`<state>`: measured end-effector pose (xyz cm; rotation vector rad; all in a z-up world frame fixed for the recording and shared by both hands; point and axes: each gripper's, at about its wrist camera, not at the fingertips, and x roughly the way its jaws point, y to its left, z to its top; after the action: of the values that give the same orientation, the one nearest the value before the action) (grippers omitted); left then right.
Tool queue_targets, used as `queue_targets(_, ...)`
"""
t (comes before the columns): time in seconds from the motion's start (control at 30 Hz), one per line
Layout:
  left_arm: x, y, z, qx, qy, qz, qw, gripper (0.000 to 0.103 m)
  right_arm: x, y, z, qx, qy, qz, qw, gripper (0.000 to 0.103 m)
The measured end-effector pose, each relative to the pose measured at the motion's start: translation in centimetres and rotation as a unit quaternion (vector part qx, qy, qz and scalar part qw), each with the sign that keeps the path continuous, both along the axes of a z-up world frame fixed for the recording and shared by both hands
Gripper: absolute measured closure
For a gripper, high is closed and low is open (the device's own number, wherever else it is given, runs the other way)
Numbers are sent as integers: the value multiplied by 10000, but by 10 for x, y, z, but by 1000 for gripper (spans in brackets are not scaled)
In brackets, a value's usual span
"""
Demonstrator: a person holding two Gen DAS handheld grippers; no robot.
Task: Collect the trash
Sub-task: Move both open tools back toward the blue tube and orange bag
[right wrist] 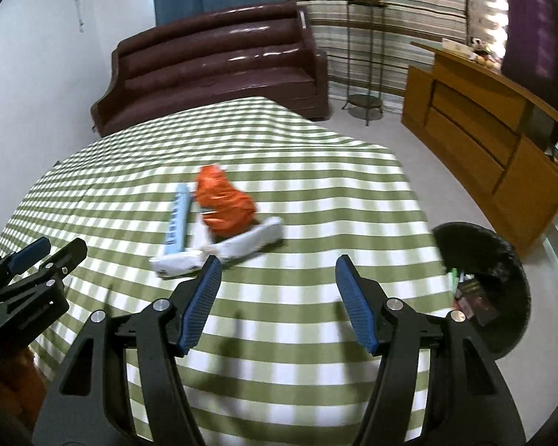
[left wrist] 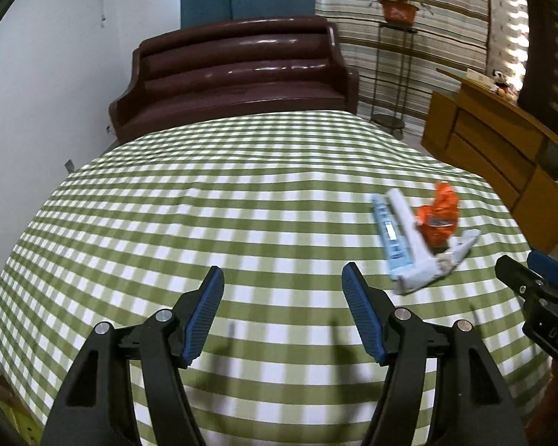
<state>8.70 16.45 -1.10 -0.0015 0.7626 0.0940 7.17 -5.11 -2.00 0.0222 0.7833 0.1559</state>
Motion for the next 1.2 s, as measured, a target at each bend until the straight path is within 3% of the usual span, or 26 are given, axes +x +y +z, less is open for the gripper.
queue_targets(0.57,0,48,-11,-201,104,282,9993,39,30,68,-13,-314,323,64,9990,41)
queue_targets(1.03,1,48,-14,-339,137,193,9991,39,35,31,-30,-445,595,-238,9970,37)
queue_targets(1.2,7,32,-10,-345,119,23,9993,38,30,18,-24,-414,486,-284,9976,37)
